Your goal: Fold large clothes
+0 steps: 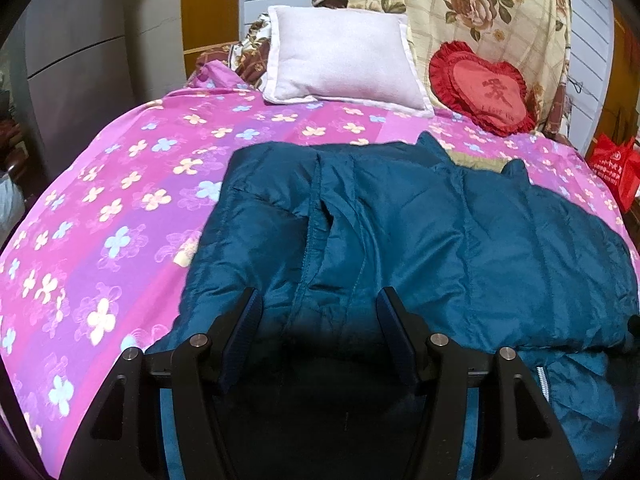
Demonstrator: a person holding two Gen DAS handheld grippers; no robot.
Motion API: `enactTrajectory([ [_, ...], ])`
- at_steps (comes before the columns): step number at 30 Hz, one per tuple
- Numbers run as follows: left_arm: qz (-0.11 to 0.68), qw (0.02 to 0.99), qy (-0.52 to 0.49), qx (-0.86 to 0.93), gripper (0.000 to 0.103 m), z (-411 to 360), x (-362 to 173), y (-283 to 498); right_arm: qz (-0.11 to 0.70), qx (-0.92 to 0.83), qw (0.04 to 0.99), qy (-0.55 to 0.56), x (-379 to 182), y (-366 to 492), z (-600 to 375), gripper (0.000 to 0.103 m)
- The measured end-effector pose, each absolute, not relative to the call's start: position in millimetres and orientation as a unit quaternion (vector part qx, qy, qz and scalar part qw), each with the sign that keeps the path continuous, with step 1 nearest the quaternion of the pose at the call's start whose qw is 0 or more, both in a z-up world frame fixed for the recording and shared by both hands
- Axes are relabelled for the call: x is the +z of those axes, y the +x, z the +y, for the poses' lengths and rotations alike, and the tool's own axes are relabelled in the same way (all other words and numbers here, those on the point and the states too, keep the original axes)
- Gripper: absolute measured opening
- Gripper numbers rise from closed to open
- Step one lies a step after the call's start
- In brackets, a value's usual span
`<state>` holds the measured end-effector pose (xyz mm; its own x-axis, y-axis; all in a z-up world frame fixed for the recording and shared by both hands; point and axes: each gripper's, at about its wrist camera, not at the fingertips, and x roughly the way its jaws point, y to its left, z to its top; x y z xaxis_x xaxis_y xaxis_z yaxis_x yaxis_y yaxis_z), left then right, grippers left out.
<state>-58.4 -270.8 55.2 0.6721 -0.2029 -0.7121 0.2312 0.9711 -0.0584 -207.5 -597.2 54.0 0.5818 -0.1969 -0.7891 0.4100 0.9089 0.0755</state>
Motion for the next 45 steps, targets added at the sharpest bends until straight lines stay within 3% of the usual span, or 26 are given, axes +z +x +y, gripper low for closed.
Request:
enactTrajectory([
  [31, 0.387, 0.914, 0.040, -0.115, 0.042, -233, 72, -110, 0.444, -0.196, 0.866, 0.120, 67, -264, -584, 0.100],
  [45, 0.403, 0.909, 0.045, -0.101, 0.042, -211, 60, -122, 0.434, -0.236, 0.851, 0.178, 45, -259, -640, 0.100],
])
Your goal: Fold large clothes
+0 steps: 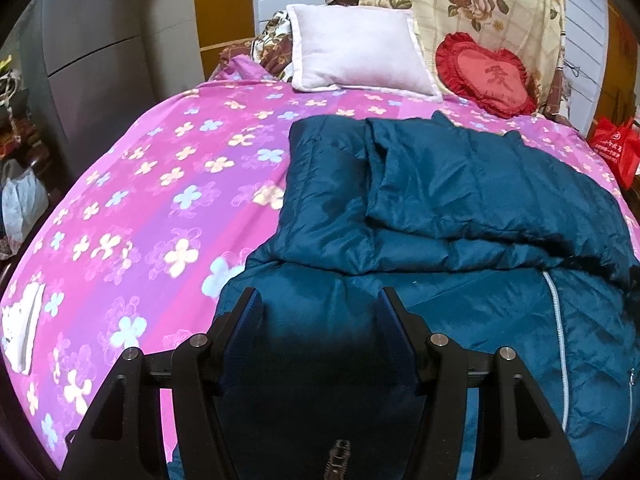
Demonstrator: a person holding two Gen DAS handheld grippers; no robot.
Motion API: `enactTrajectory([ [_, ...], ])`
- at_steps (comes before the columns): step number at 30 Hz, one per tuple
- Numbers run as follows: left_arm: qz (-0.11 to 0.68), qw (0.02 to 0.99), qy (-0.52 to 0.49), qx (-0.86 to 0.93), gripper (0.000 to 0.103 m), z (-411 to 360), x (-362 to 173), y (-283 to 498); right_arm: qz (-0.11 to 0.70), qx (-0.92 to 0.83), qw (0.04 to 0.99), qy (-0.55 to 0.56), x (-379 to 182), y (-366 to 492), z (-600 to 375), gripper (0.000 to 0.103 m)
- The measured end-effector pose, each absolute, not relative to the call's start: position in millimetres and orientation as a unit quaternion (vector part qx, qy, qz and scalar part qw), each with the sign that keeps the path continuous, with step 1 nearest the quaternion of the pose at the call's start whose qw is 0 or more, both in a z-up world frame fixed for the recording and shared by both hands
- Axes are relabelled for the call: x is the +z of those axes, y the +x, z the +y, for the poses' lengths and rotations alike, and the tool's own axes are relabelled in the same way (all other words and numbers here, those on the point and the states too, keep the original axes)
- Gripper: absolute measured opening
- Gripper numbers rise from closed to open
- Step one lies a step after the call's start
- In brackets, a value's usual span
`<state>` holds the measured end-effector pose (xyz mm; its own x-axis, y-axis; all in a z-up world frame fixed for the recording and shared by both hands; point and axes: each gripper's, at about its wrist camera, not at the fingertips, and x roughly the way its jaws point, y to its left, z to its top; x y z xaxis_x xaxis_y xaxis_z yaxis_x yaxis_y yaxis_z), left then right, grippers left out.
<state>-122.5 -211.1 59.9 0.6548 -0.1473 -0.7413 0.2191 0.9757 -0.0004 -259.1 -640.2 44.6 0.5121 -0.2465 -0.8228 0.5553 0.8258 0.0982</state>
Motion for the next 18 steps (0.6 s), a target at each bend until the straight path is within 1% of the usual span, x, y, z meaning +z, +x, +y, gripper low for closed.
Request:
enactTrajectory([
  [2, 0.407, 0.907, 0.040, -0.100, 0.042, -209, 57, -119, 0.439, -0.227, 0.847, 0.196, 35, -247, -650, 0.099],
  [3, 0.409, 0.906, 0.039, -0.099, 0.042, -208, 56, -118, 0.437, -0.217, 0.849, 0.201, 32, -243, -652, 0.087],
  [4, 0.410, 0.906, 0.039, -0.099, 0.042, -208, 55, -117, 0.433, -0.206, 0.855, 0.198, 31, -236, -653, 0.069],
  [7, 0.413, 0.905, 0.040, -0.096, 0.042, -206, 53, -115, 0.438, -0.217, 0.859, 0.152, 30, -221, -647, 0.054],
  [10, 0.419, 0.902, 0.044, -0.095, 0.042, -204, 52, -118, 0.446, -0.228, 0.856, 0.126, 27, -215, -641, 0.053],
  [12, 0.420, 0.901, 0.048, -0.102, 0.042, -204, 53, -124, 0.444, -0.221, 0.858, 0.133, 28, -217, -639, 0.055],
  [14, 0.416, 0.902, 0.050, -0.104, 0.042, -201, 55, -137, 0.448, -0.207, 0.855, 0.162, 33, -226, -641, 0.065],
  [16, 0.418, 0.900, 0.054, -0.110, 0.042, -200, 55, -149, 0.445, -0.198, 0.854, 0.183, 42, -240, -640, 0.080],
  [18, 0.420, 0.898, 0.064, -0.116, 0.042, -200, 57, -159, 0.432, -0.190, 0.862, 0.185, 56, -260, -633, 0.083],
])
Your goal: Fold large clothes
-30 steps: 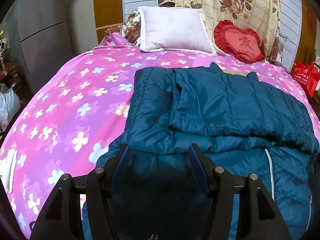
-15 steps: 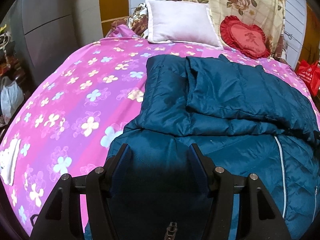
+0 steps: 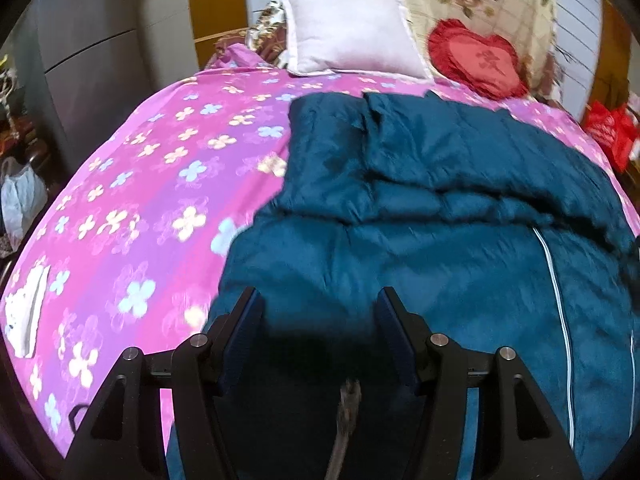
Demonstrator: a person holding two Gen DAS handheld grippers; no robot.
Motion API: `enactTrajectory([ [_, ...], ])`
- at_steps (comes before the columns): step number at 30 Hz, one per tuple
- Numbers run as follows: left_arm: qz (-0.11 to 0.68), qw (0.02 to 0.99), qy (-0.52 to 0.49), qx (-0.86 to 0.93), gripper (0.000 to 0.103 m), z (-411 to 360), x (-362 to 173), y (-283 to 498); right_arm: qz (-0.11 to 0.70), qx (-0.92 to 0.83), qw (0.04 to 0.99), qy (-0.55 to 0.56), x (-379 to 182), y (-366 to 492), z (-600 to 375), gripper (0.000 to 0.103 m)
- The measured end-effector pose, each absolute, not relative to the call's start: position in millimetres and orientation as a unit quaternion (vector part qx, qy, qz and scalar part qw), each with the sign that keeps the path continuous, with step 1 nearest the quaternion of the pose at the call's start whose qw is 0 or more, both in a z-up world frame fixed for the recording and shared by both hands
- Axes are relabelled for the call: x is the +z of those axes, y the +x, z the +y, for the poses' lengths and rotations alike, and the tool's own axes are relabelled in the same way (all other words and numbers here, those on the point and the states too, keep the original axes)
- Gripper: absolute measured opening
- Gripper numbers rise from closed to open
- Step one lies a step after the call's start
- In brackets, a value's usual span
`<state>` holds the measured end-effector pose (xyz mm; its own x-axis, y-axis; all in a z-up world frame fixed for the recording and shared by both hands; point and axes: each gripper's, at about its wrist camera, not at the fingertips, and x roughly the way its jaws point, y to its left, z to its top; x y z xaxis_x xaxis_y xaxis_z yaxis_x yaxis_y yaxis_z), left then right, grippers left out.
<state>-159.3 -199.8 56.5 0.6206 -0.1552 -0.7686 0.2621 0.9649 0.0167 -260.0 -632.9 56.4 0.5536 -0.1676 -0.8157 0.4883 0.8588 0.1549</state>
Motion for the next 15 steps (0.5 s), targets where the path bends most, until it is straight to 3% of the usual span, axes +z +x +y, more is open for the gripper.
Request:
enactTrajectory([
  [15, 0.406, 0.904, 0.084, -0.107, 0.042, -170, 69, -242, 0.443, -0.143, 0.867, 0.176, 85, -353, -567, 0.088],
])
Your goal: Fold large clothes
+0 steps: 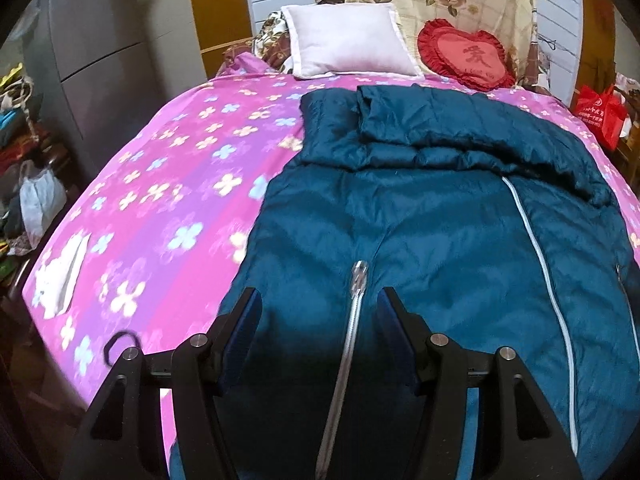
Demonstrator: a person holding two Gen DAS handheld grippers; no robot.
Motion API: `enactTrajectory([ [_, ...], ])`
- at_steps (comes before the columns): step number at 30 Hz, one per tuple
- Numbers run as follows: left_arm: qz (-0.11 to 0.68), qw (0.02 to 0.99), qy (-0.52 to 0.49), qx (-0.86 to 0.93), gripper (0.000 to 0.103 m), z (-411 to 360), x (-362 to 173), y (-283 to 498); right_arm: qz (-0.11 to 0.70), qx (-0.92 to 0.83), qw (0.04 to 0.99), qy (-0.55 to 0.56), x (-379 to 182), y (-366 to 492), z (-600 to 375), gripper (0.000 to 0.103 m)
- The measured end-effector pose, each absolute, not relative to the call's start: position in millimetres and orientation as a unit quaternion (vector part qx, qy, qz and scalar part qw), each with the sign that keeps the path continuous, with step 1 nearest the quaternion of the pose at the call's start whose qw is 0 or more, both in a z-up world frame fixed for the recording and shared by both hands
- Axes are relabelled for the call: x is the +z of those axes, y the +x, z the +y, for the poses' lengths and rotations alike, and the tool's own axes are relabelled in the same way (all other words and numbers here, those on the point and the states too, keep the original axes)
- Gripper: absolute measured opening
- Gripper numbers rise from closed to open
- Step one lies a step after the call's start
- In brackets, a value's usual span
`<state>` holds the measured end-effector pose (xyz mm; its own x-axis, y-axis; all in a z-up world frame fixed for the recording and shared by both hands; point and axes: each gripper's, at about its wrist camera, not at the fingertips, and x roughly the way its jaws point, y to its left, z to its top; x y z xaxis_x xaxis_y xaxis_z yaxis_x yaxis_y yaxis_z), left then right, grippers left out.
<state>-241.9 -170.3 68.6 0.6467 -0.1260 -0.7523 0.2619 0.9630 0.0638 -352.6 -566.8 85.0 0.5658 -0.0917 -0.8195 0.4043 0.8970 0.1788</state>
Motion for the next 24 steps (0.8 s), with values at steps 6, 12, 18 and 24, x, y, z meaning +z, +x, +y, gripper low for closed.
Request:
enactTrajectory([
  [6, 0.408, 0.903, 0.085, -0.105, 0.042, -156, 68, -261, 0.453, -0.142, 0.858, 0.193, 79, -382, -556, 0.088],
  [12, 0.412, 0.902, 0.074, -0.106, 0.042, -144, 69, -274, 0.463, -0.151, 0.852, 0.190, 76, -413, -548, 0.091],
  [18, 0.408, 0.904, 0.074, -0.109, 0.042, -138, 72, -288, 0.471, -0.149, 0.852, 0.172, 79, -437, -536, 0.092],
  [24, 0.406, 0.904, 0.079, -0.109, 0.042, -131, 72, -298, 0.483, -0.130, 0.852, 0.157, 79, -453, -517, 0.093],
])
